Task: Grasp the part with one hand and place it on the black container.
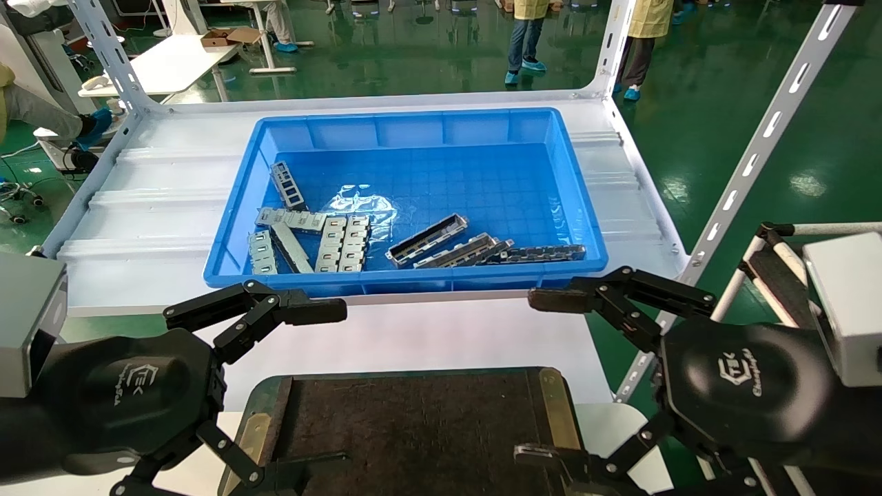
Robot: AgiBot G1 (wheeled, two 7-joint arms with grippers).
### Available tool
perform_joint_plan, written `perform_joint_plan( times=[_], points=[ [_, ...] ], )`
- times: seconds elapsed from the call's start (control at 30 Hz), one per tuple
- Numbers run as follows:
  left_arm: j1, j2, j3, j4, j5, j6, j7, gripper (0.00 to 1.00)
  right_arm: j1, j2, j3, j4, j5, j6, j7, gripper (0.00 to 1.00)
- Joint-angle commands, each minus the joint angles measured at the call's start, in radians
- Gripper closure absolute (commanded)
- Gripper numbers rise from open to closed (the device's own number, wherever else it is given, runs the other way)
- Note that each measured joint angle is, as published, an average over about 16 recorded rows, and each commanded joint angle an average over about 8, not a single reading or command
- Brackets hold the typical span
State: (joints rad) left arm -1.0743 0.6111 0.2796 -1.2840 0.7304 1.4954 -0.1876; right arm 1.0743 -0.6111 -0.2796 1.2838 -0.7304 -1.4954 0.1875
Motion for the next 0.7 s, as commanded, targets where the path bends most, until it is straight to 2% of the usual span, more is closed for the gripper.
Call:
perform_joint_plan(
  times=[0.03,0.7],
  points=[
    [0.000,0.000,0.000,0.000,0.000,0.000,0.000,0.00,0.000,0.000,0.000,0.000,0.000,0.000,0.000,0.00],
    [0.000,0.000,0.000,0.000,0.000,0.000,0.000,0.00,0.000,0.000,0.000,0.000,0.000,0.000,0.000,0.00]
  ],
)
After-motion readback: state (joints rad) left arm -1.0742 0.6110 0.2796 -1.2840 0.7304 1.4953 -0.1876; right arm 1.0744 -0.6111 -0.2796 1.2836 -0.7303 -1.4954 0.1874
